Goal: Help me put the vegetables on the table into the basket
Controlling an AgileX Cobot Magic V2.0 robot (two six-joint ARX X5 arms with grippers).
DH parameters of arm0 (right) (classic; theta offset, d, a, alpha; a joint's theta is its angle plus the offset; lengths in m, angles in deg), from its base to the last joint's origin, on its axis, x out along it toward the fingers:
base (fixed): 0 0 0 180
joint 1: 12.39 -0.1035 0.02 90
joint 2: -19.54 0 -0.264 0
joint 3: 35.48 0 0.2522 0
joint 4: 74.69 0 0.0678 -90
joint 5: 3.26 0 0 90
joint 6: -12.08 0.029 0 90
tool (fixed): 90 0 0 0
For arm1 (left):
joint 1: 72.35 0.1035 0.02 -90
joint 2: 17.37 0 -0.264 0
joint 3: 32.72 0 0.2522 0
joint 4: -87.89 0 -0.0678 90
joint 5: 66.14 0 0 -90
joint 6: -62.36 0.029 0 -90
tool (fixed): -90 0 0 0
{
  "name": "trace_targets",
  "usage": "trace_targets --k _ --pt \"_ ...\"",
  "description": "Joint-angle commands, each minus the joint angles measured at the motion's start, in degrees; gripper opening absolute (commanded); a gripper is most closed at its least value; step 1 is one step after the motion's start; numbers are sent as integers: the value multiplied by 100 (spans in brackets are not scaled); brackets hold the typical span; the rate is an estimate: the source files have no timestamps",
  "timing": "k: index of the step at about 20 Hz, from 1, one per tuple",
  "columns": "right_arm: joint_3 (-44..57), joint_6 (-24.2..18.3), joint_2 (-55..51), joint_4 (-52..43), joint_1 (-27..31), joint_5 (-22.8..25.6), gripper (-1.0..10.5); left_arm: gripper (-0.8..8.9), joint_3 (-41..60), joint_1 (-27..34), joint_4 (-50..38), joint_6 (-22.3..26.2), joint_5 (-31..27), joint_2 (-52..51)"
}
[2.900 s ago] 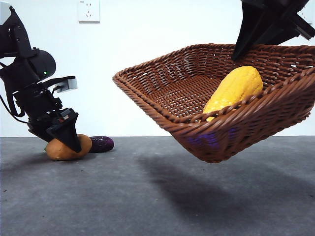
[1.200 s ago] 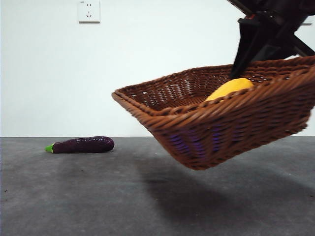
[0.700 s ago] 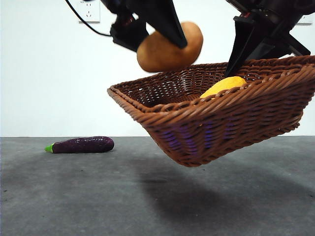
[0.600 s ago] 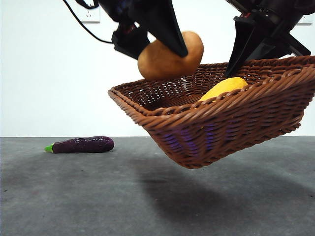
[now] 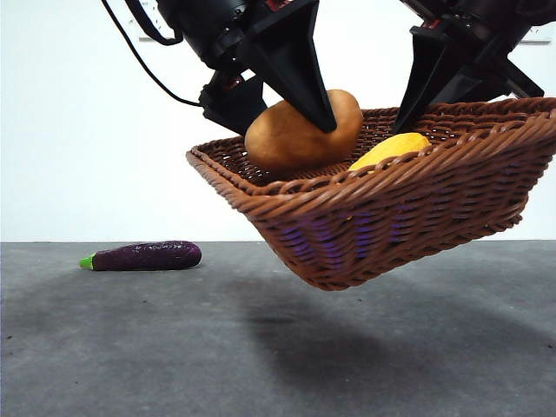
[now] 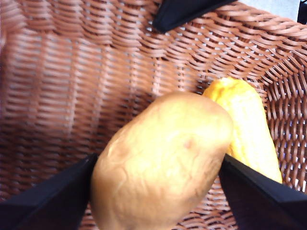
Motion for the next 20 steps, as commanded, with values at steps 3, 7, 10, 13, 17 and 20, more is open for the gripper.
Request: trace_targets --k 3,7,10,13,17,20 --pt "22 98 9 -116 -13 -66 -11 478 24 -13 155 -140 13 31" --pt "22 98 9 -114 -11 -66 -11 477 22 -11 175 -166 15 -2" --pt "22 98 9 -107 -4 -66 -11 477 -136 138 317 -164 -7 -295" --pt "22 98 9 -103 0 -68 -10 477 -391 450 389 -142 -11 -782" --pt "22 52 9 -61 0 -70 -10 477 -575 1246 535 321 -317 -1414" --pt "22 -11 7 -22 0 -192 -10 477 -575 2072 575 662 -498 -1593"
